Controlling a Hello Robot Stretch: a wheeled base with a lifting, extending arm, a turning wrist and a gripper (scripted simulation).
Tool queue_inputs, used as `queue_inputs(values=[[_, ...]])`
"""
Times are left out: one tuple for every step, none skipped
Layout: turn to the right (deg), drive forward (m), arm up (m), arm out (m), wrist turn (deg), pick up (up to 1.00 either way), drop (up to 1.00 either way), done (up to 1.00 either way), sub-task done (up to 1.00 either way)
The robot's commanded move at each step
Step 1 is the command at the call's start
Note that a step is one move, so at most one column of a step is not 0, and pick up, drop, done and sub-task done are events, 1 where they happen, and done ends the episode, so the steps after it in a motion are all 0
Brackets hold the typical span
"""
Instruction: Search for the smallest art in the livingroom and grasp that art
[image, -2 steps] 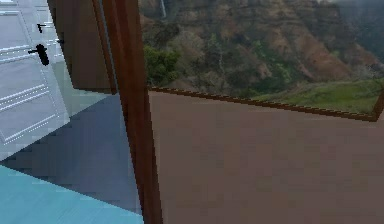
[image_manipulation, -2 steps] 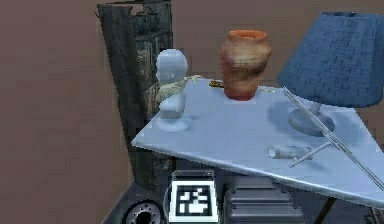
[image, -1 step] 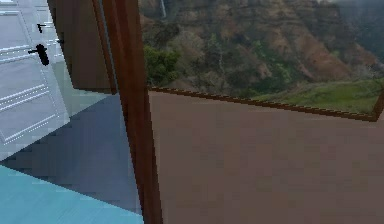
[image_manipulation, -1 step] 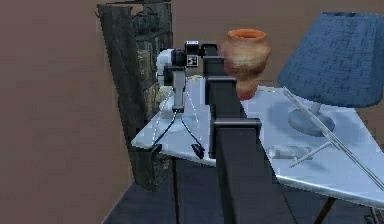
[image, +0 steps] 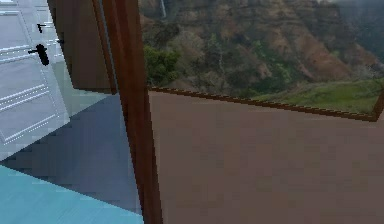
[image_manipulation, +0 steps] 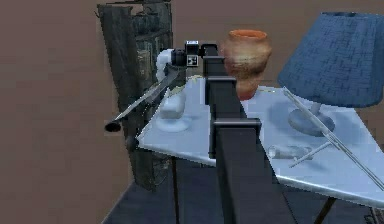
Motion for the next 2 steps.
queue_inputs(values=[[0.0, 0.00, 0.00, 0.00, 45.0, 0.00, 0.00, 0.00, 0.00], [0.0, 0.00, 0.00, 0.00, 45.0, 0.00, 0.00, 0.00, 0.00]])
